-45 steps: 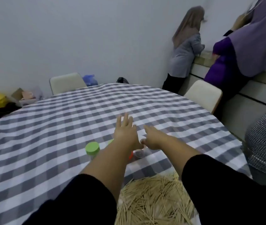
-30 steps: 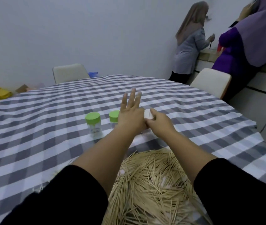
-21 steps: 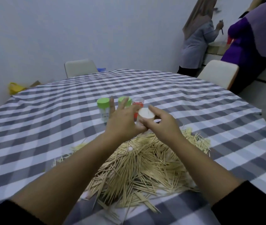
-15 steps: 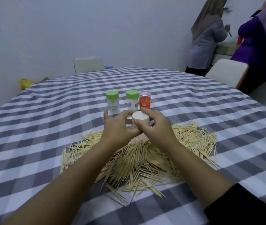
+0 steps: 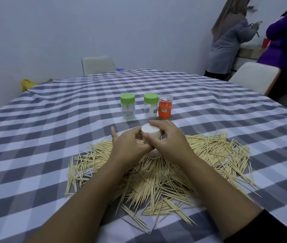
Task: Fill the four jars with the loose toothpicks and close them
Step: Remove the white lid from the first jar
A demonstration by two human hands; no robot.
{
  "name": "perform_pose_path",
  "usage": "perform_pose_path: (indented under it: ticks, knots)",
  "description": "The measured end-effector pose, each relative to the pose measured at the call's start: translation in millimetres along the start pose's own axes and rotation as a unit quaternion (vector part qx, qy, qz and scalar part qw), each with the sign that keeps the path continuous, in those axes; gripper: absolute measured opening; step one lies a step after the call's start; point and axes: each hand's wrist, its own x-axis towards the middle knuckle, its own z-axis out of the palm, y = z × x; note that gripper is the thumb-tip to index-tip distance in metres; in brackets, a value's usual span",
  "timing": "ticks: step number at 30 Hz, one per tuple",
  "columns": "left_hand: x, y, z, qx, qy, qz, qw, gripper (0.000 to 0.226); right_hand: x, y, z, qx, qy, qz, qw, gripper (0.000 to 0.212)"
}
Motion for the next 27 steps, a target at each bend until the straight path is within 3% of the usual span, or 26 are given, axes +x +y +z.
perform_pose_path:
  ticks: [12,16,20,24,27]
  knots:
    - [1.9,-11.2,0.7,0.066,0.033,-0.001,0.997,0.038,-3.2,7.9,5.8,0.105,-0.02,0.05,0.993,0.055]
    - [3.2,-8.7,11.0,0.064,0.018,-0.016,0.998,0.022,-5.0,3.9,12.9,0.092,0.046,0.06,0.993,0.055]
    - [4.4,-8.3,19.6,0.096,0.02,-0.023,0.995,0.025,-1.5,-1.4,17.4,0.019,0.107,0.054,0.993,0.047]
    - [2.6,-2.3,18.2,0.069,0.031,-0.018,0.997,0.018,1.6,-3.4,9.5,0.022,0.086,0.044,0.995,0.045]
    - [3.4,-3.8,17.9,0.061,0.036,-0.003,0.997,0.025,3.4,-2.7,3.8,0.047,0.042,0.049,0.997,0.043]
